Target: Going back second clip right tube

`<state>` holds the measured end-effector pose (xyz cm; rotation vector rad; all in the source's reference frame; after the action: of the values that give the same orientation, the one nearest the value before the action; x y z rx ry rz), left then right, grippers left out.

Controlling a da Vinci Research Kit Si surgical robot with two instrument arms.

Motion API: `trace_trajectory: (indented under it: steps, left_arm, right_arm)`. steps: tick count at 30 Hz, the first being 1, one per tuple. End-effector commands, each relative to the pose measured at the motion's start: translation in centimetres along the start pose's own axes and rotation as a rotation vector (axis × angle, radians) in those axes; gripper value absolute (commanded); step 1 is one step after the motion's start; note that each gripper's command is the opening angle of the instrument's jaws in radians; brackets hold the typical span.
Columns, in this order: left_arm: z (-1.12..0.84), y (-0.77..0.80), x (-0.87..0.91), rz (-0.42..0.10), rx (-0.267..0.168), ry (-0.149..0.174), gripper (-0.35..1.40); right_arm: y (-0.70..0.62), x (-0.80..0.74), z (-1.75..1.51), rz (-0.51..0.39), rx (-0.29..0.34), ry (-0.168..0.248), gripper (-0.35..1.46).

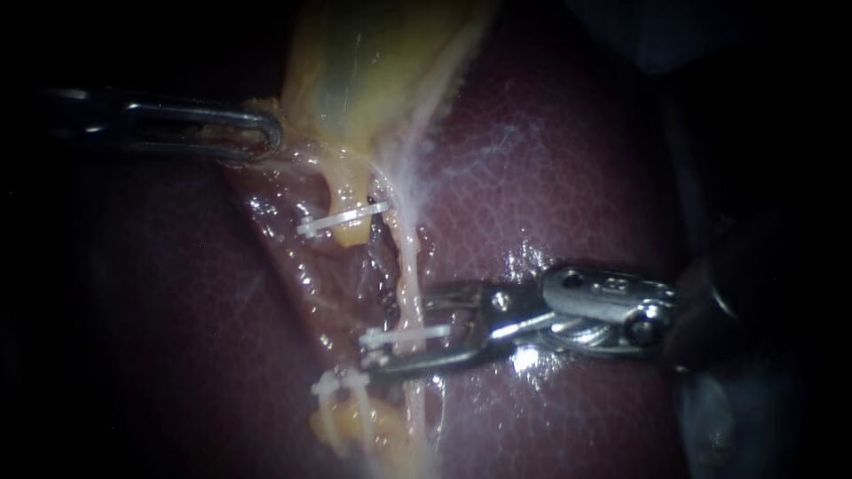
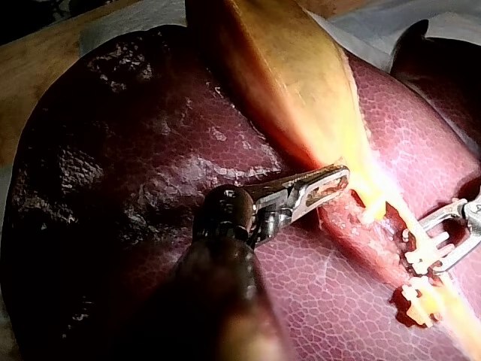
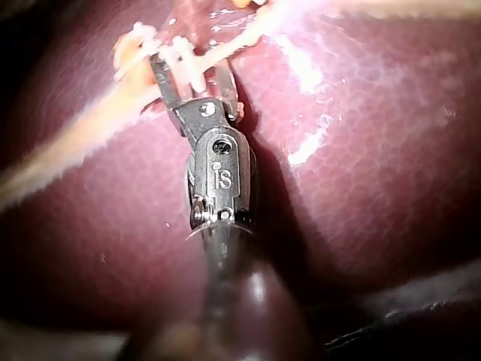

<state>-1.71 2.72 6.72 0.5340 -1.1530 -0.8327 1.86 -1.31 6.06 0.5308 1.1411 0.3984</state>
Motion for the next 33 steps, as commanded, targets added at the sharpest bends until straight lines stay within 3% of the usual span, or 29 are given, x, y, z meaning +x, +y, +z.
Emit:
trace_trajectory:
  steps: [1, 9, 13, 16, 26, 33]
  left_arm:
    - [0.00, 0.00, 0.00, 0.000, 0.000, 0.000, -0.35]
    - [0.00, 0.00, -0.01, 0.000, 0.000, 0.000, -0.35]
    - [0.01, 0.00, -0.01, 0.000, 0.000, 0.000, -0.35]
    - [0.02, 0.00, 0.00, 0.000, -0.001, 0.000, -0.35]
    - [0.11, 0.02, 0.07, 0.004, -0.006, -0.002, -0.35]
    - [0.40, 0.12, 0.30, 0.018, 0.000, -0.003, -0.35]
  right_arm:
    - [-0.02, 0.04, -0.07, -0.033, -0.002, -0.009, 0.50]
    - [-0.15, 0.45, -0.71, -0.226, -0.040, -0.018, 0.50]
    - [-0.15, 0.66, -1.04, -0.283, -0.069, -0.053, 0.50]
    - [-0.13, 0.74, -1.21, -0.299, -0.088, -0.087, 0.50]
    - [-0.03, 0.70, -1.41, -0.315, -0.104, -0.108, 0.50]
    - [-0.02, 0.69, -1.40, -0.316, -0.094, -0.112, 0.50]
